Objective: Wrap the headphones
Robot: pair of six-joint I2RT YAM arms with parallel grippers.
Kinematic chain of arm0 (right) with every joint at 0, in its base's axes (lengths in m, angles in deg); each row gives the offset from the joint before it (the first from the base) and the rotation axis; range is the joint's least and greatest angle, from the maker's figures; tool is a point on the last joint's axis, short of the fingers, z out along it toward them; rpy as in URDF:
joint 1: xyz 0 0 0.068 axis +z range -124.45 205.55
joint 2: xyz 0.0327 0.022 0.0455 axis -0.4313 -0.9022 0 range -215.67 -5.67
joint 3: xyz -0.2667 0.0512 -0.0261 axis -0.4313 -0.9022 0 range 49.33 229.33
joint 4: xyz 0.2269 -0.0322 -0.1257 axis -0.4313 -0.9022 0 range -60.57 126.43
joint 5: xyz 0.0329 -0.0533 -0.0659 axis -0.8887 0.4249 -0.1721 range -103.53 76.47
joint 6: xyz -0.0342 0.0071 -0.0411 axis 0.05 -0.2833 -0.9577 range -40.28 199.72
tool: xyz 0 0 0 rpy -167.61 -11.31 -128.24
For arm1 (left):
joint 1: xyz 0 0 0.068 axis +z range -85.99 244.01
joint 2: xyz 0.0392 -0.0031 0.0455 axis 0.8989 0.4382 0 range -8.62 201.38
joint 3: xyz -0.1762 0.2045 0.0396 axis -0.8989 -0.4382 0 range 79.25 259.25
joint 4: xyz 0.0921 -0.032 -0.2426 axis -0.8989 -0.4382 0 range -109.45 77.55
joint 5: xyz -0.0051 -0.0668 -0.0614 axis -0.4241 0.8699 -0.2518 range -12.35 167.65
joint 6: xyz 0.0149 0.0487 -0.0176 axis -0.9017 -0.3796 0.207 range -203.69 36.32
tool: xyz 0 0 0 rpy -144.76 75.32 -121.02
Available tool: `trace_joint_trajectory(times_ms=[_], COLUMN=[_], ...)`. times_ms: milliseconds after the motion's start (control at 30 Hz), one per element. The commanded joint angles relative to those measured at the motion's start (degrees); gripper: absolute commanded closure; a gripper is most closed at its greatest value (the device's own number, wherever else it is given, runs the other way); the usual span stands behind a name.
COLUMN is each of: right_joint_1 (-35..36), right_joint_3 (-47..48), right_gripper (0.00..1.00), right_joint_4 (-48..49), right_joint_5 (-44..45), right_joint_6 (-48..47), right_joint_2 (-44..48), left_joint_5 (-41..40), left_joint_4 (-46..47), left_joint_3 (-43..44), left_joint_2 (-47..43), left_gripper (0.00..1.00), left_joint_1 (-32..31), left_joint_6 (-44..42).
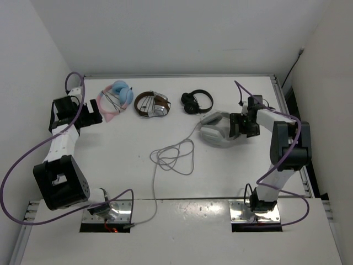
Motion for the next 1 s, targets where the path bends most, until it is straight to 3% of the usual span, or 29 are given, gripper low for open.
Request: trace_joint_trajectory(times_ms=[0,200,533,633,733,767,833,967], right_joint_1=[-1.16,-1.78,0.67,1.29,1.29,1.29,1.29,1.29], right_joint_3=[2.75,2.23,-1.12,-2.17,-2.88,-3.57,-3.58,-5.51], right_gripper=[0.14,0.30,0.46,0.57,0.74,0.87,0.97,1.00], right_joint_4=[1.98,5.23,9.97,11.30,12.71,13.49,13.50,13.50], right_joint_5=[0.53,1.14,2.64,3.25,3.78,3.78,3.78,4.31], right_joint_6=[2.29,4.31,5.54,6.07,7.38,7.99,8.61,9.93], right_joint_2=[-2.00,-3.15,-1.40,-0.87,-0.86,-0.26,0.97,3.35], left_joint_5=[-0.40,-1.11,-0.58,-0.58,-0.58,-0.58,-0.05,0.47], left_joint_4=[0.48,0.48,0.48,0.48,0.48,0.48,1.00,1.01], left_joint_3=[0.37,0.37,-0.68,-0.68,-1.21,-1.21,-1.74,-1.74], left_joint_2=[0.93,2.07,2.60,2.60,2.60,2.60,2.08,2.07], left_gripper=[0.01,0.01,0.01,0.01,0.01,0.01,0.01,0.01], left_joint_1=[-0.40,-0.40,-0.40,-0.40,-0.40,-0.40,-0.40,-0.40], left_joint_6=[-0.98,-0.98,-3.09,-3.61,-3.62,-4.14,-4.67,-5.29])
